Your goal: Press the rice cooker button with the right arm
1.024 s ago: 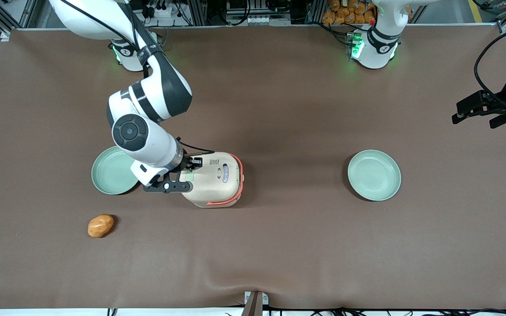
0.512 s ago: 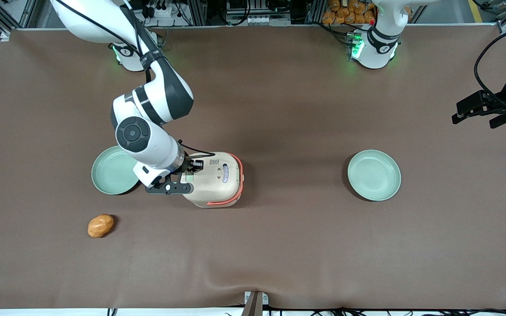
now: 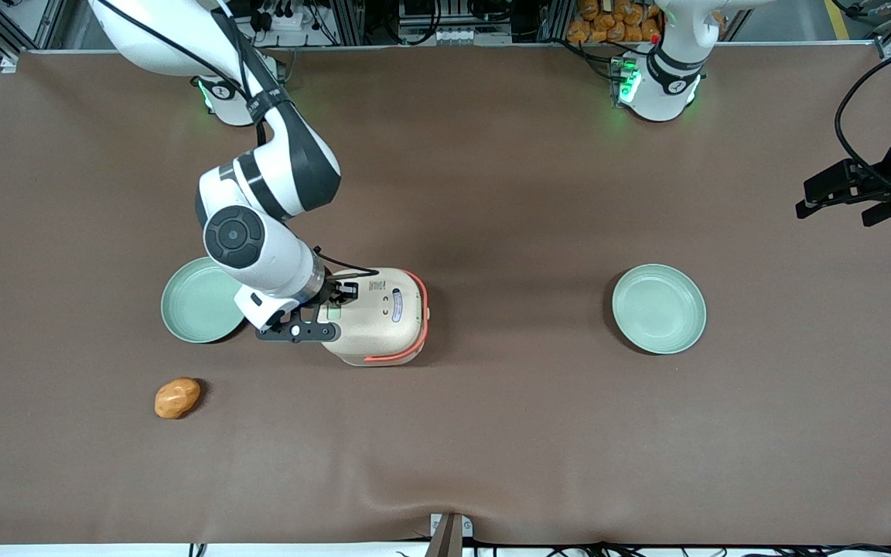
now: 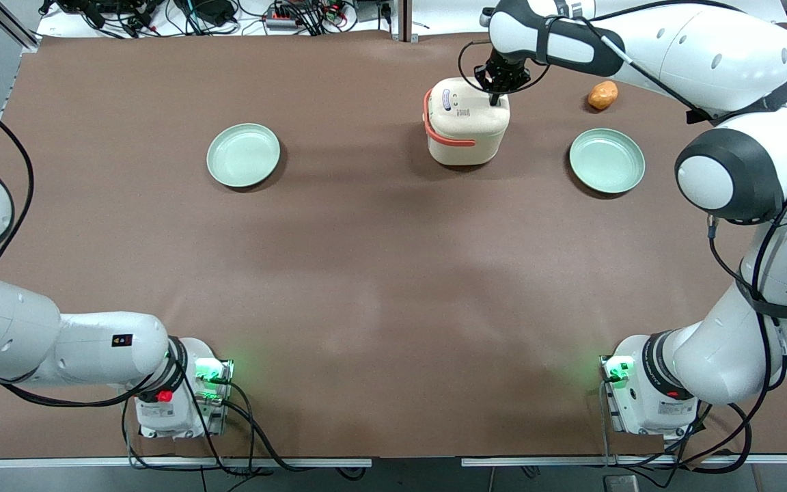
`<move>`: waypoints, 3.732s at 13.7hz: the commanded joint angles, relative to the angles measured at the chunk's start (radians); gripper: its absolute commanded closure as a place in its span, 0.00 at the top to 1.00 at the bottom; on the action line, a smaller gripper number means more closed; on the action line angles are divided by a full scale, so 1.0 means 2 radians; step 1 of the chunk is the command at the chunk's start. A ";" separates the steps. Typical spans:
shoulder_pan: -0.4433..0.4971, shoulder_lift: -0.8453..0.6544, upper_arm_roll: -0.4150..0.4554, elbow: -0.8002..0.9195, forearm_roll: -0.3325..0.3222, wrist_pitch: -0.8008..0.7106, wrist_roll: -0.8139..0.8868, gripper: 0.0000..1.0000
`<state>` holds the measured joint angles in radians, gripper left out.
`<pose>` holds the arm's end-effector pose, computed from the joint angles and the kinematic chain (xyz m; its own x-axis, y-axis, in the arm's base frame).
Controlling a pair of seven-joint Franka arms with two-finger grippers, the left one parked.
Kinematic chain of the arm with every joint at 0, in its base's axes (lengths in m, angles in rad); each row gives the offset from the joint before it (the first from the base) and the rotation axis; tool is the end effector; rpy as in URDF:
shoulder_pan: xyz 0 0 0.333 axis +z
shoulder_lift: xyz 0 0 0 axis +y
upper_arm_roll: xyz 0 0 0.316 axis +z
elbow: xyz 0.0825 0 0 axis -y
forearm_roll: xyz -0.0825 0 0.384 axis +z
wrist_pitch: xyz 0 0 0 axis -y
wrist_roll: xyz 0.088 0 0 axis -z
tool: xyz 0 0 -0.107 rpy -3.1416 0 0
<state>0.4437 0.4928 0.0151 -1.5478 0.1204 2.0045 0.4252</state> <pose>0.6127 0.3091 0.3625 0.9964 -0.0170 -0.0827 -0.0243 -0.9958 -0.0879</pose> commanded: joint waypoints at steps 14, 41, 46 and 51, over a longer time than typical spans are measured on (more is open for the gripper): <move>-0.007 -0.059 -0.006 0.018 0.003 -0.100 0.006 0.00; -0.225 -0.254 -0.029 -0.017 -0.041 -0.260 -0.226 1.00; -0.213 -0.263 -0.048 0.018 -0.049 -0.310 -0.226 1.00; -0.211 -0.262 -0.047 0.042 -0.072 -0.337 -0.226 1.00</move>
<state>0.0083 -0.0260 -0.0724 -1.4757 0.0022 1.3432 -0.0185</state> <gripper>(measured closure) 0.000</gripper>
